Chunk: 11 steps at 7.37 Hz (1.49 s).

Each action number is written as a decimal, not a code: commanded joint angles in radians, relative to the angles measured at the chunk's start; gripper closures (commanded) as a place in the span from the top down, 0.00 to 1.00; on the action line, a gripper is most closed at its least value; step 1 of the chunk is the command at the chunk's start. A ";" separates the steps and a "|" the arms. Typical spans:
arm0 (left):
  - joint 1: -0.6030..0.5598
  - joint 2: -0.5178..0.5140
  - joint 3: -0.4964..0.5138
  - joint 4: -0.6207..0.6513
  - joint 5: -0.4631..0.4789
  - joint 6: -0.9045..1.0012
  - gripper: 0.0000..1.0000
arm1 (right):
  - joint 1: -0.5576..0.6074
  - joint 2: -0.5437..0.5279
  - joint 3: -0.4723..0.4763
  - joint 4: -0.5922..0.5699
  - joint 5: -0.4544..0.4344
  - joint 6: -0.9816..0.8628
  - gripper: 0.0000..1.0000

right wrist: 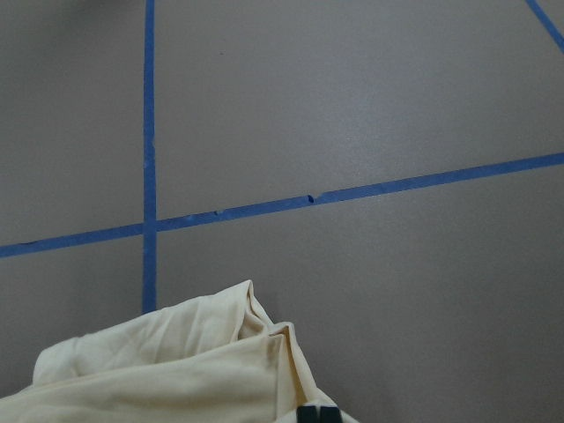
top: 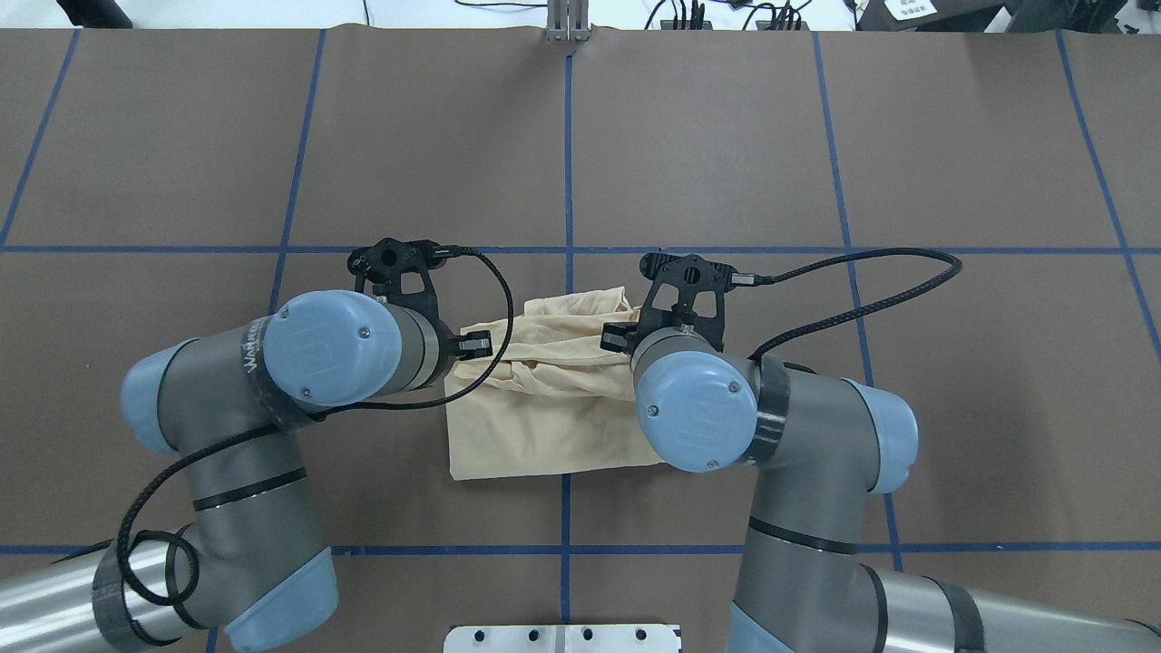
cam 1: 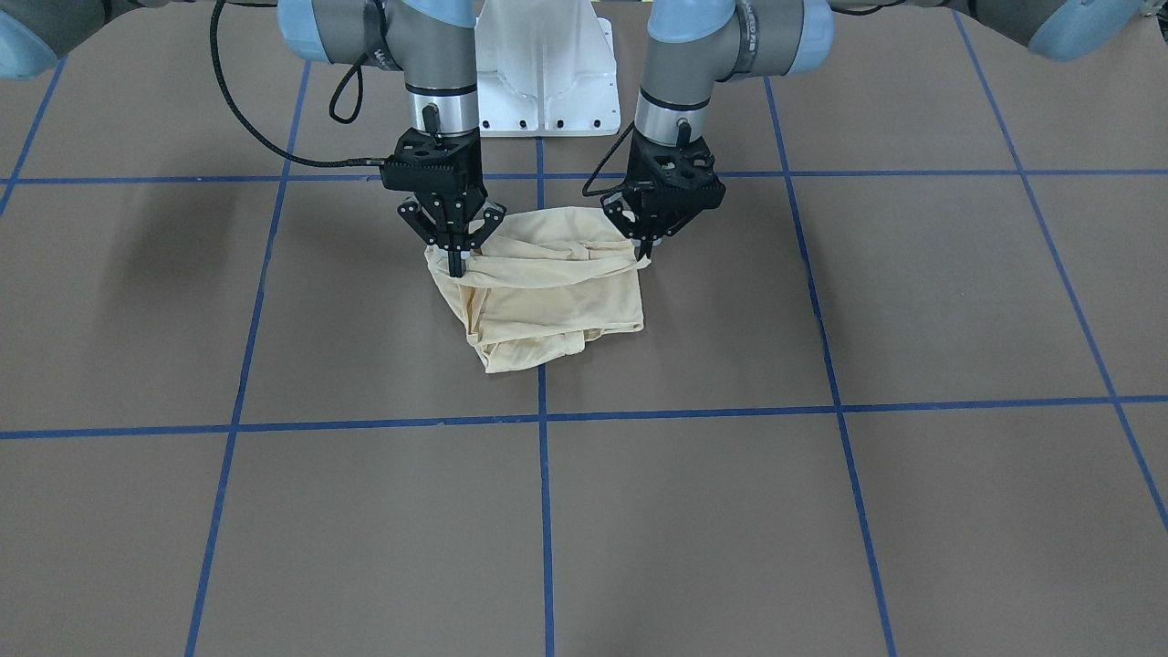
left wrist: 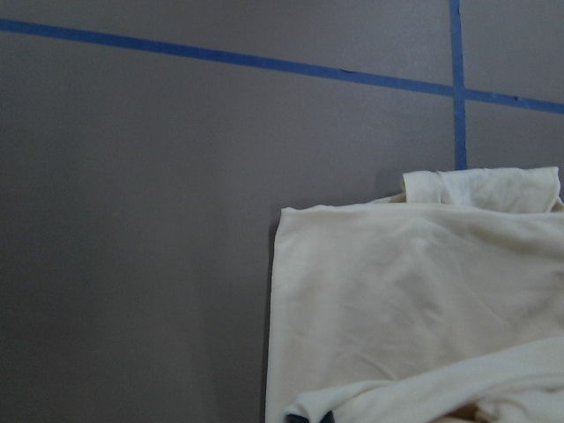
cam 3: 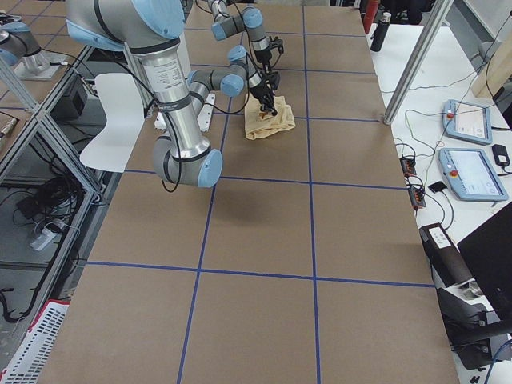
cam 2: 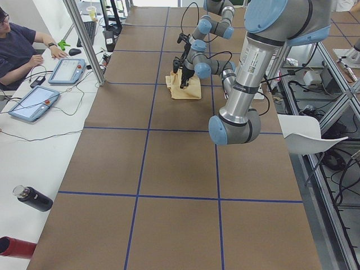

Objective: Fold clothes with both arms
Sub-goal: 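Release the fold and raise the left gripper away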

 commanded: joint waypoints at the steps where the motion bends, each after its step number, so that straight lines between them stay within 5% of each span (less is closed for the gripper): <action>1: -0.029 -0.020 0.088 -0.073 0.000 0.039 0.00 | 0.021 0.078 -0.109 0.003 0.002 -0.001 0.00; 2: -0.042 -0.020 0.108 -0.095 0.000 0.053 0.00 | 0.030 0.080 -0.119 0.003 0.002 -0.003 0.00; 3: -0.057 -0.020 0.110 -0.097 -0.001 0.078 0.61 | 0.055 0.079 -0.123 0.002 0.030 -0.007 0.62; 4: -0.068 -0.017 0.107 -0.116 -0.001 0.149 1.00 | 0.088 0.085 -0.116 0.005 0.111 -0.105 1.00; 6: -0.152 -0.011 0.095 -0.132 -0.058 0.310 1.00 | 0.164 0.085 -0.064 0.000 0.289 -0.176 1.00; 7: -0.210 0.012 0.090 -0.133 -0.149 0.439 1.00 | 0.155 0.091 -0.047 -0.003 0.292 -0.178 1.00; 9: -0.255 0.067 0.069 -0.153 -0.167 0.558 1.00 | 0.042 0.114 -0.069 -0.012 0.237 -0.167 1.00; 11: -0.255 0.071 0.069 -0.166 -0.165 0.549 1.00 | 0.011 0.216 -0.210 -0.059 0.247 -0.184 1.00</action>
